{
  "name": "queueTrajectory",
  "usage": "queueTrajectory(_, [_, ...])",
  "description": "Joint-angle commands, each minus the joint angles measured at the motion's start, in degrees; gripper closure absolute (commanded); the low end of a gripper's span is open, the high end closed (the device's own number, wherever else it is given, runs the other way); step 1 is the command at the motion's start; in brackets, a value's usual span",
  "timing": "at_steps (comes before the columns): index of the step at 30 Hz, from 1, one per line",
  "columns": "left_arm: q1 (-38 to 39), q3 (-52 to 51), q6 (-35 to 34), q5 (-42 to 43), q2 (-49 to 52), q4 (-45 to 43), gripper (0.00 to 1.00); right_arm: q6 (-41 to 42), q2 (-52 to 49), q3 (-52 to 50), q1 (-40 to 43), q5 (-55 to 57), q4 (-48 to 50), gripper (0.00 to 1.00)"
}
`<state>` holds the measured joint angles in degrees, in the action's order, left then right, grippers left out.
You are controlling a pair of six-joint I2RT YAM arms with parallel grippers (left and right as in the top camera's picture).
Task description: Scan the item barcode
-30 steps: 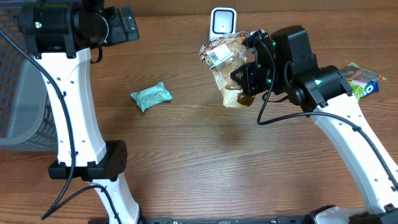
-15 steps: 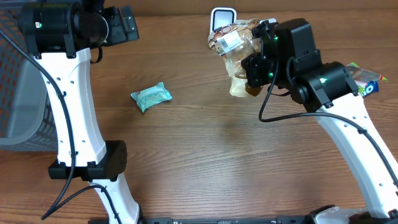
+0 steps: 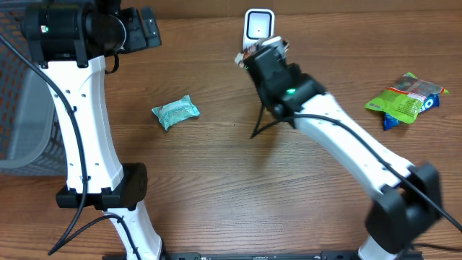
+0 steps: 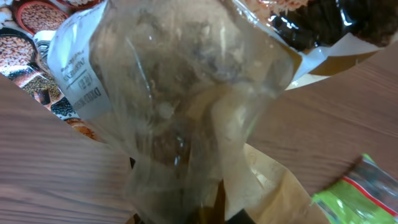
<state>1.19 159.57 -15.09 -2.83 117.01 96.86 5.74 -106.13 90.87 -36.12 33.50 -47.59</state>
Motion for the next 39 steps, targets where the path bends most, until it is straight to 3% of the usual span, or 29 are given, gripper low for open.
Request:
queueTrajectory(1, [0.33, -0.09, -0.35, -0.17, -1.03, -0.07, 0.00, 0.37, -2.97, 1.40, -2.01, 7.37, -1.29, 0.96])
queueTrajectory(6, [0.33, -0.09, -0.35, -0.17, -1.03, -0.07, 0.00, 4.22, -5.03, 1.36, -3.26, 5.01, -5.44, 0.96])
queueTrajectory(10, [0.33, -0.11, -0.37, -0.17, -1.03, -0.07, 0.00, 5.03, -5.05, 1.36, -3.06, -8.79, -7.28, 0.96])
queueTrajectory(12, [0.33, -0.11, -0.35, -0.17, -1.03, -0.07, 0.00, 6.03, -5.05, 1.36, -2.23, -17.75, -6.93, 0.72])
queueTrajectory(17, [0.35, -0.09, -0.35, -0.15, -1.03, -0.07, 0.00, 9.33, -5.03, 1.36, 1.86, -28.55, -7.02, 0.47])
queueTrajectory(26, [0.35, -0.09, -0.35, -0.17, -1.03, -0.07, 0.00, 6.93, -5.03, 1.36, 15.19, -50.38, -7.78, 0.44])
queueTrajectory(31, [0.37, -0.11, -0.35, -0.17, -1.03, -0.07, 0.00, -0.22, -6.12, 1.33, 24.50, -67.06, -3.37, 0.30])
queueTrajectory(39, [0.35, -0.09, -0.35, -0.17, -1.03, -0.07, 0.00, -0.15, -14.12, 1.33, 26.93, -76.26, 5.40, 0.28])
